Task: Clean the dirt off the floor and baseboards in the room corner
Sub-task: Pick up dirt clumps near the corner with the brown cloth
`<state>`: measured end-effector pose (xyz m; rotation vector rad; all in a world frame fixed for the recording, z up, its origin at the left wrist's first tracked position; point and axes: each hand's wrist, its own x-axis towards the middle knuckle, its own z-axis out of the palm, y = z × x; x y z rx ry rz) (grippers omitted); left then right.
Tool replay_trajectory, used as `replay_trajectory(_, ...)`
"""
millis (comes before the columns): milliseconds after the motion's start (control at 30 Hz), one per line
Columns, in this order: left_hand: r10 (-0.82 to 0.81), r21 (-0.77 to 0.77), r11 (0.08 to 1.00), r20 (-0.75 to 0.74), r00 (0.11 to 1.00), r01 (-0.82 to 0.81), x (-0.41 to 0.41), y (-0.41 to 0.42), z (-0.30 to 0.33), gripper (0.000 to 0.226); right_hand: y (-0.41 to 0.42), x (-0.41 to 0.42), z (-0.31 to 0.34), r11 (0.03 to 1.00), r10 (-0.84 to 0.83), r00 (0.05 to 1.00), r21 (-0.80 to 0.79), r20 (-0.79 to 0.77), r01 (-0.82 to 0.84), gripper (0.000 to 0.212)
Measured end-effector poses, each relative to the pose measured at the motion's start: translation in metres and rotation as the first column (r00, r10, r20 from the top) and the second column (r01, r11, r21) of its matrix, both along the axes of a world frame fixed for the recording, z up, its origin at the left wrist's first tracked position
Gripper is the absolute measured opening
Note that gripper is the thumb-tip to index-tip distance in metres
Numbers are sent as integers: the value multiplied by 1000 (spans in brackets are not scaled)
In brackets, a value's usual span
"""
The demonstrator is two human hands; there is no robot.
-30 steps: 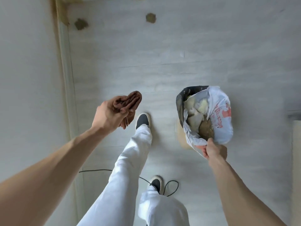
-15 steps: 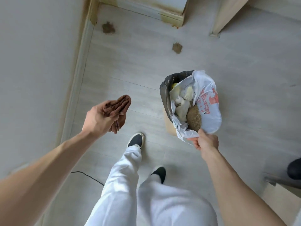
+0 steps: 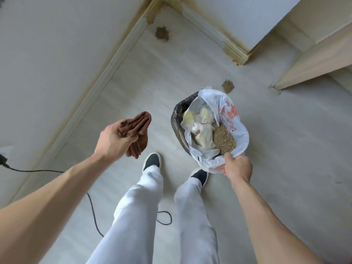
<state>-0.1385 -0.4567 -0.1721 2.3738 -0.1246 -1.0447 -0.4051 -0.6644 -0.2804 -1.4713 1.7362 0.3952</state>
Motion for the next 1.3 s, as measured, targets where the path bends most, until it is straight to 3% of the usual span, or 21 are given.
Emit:
replay_trajectory(267, 293, -73, 953, -38, 955, -295, 45, 1, -47, 29, -28, 110, -44, 980, 190, 980, 64, -53, -186, 54)
replay_trajectory(400, 403, -129, 901, -104, 909, -414, 80, 14, -74, 41, -13, 197, -65, 965, 257, 966, 55, -19, -256, 46)
replay_trajectory(533, 495, -165, 842, -146, 857, -514, 100, 34, -90, 51, 6, 256, -106, 942, 320, 945, 85, 73, -325, 58)
replay_trajectory(767, 589, -182, 746, -268, 762, -640, 99, 65, -100, 48, 52, 361, -122, 912, 260, 957, 294, 126, -287, 25)
replay_trajectory(867, 607, -168, 719, -322, 727, -675, 97, 67, -101, 45, 64, 372, -124, 838, 200, 975, 499, 94, -220, 24)
replay_trajectory(1000, 547, -191, 729, -415, 727, -658, 93, 53, -100, 48, 56, 364, -103, 671, 252, 965, 706, 70, -227, 56)
replay_trajectory(1067, 522, -213, 715, -471, 711, -666, 87, 38, -99, 49, 43, 350, -84, 638, 297, 950, 719, 101, -276, 67)
replay_trajectory(1167, 492, -247, 680, -544, 679, -690, 73, 9, -95, 51, 20, 322, -54, 642, 387, 879, 602, 280, -474, 64)
replay_trajectory(1300, 405, -279, 666, -644, 649, -692, 49, -37, -83, 46, -12, 281, -11, 600, 70, 858, 666, 508, -443, 55)
